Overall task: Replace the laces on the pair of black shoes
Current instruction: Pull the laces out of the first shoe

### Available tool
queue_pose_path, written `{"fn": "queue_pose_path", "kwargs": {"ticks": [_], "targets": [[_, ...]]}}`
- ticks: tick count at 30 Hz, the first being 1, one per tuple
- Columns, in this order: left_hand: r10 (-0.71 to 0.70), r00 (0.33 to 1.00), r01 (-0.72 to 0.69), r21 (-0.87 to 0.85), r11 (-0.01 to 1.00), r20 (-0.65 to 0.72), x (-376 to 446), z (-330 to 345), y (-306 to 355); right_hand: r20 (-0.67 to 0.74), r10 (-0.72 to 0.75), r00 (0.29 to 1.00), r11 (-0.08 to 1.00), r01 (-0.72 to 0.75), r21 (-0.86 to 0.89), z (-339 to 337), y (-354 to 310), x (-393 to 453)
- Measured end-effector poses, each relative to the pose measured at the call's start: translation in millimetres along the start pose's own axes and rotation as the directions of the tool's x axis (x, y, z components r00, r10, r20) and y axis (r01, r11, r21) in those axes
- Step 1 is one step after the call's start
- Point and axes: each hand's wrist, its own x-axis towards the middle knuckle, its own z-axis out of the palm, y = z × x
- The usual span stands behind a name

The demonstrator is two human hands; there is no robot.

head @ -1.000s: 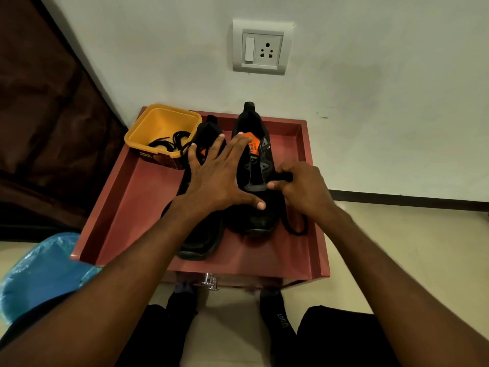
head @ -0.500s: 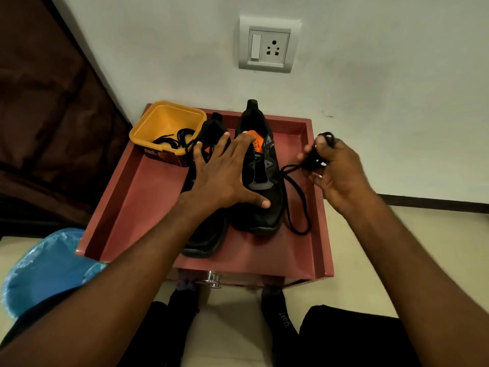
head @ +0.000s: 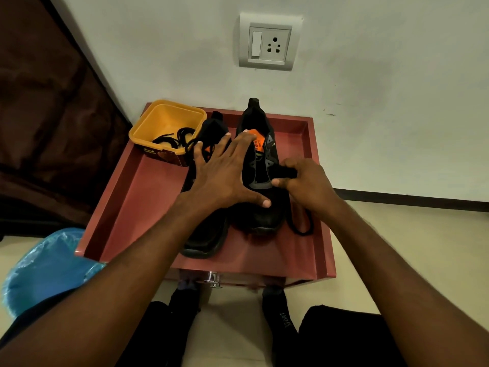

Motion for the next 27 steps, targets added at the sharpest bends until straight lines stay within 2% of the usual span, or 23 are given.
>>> {"fn": "queue_pose_path", "kwargs": {"ticks": [2,4,6,8,9,10,11,12,14,16,18,19,21,25,27], "targets": [[0.000,1.000,0.000,-0.005,1.000,0.006,0,-1,0,0.022,0.069,0.997,0.987,-0.071,0.146,-1,-1,-1],[-0.002,1.000,0.003,-0.010,1.000,0.010,0,-1,0,0.078,0.185,0.980,0.884,-0.201,0.423,-7,0,-1],[-0.004,1.000,0.004,-0.010,1.000,0.013,1,-1,0,0.195,0.276,0.941,0.612,-0.329,0.720,-17,4,1],[-0.005,1.000,0.005,-0.010,1.000,0.009,1,-1,0,0.292,0.336,0.895,0.273,-0.390,0.880,-24,9,3],[-0.005,1.000,0.005,-0.009,1.000,0.005,2,-1,-1,0.316,0.363,0.877,0.166,-0.394,0.904,-25,11,5],[-0.005,1.000,0.005,-0.009,1.000,0.002,2,-1,-1,0.323,0.380,0.867,0.150,-0.402,0.903,-23,10,5],[-0.005,1.000,0.005,-0.010,1.000,0.001,2,-1,-1,0.313,0.385,0.869,0.208,-0.411,0.887,-21,9,5],[-0.005,1.000,0.005,-0.011,1.000,0.000,1,-1,-1,0.281,0.379,0.882,0.315,-0.408,0.857,-18,7,4],[-0.006,1.000,0.006,-0.008,1.000,-0.002,1,0,-1,0.205,0.323,0.924,0.587,-0.366,0.722,-12,3,2],[-0.006,1.000,0.006,-0.012,1.000,0.000,1,0,-1,0.121,0.234,0.965,0.797,-0.261,0.545,-5,-2,-2],[-0.003,1.000,0.003,-0.013,1.000,0.001,1,1,-2,0.001,0.138,0.990,0.927,-0.130,0.351,4,-3,-5],[-0.001,1.000,0.001,-0.009,1.000,0.003,1,1,-2,-0.051,0.107,0.993,0.962,-0.091,0.259,6,-3,-5],[0.002,1.000,-0.002,-0.004,1.000,0.005,1,1,-2,-0.086,0.087,0.992,0.979,-0.069,0.193,7,-4,-4],[0.001,1.000,-0.001,-0.009,1.000,0.004,1,0,-2,-0.046,0.129,0.991,0.969,-0.116,0.219,1,-4,-2],[0.000,1.000,0.000,-0.012,1.000,0.003,1,0,-2,-0.016,0.184,0.983,0.936,-0.170,0.309,-1,-2,1]]}}
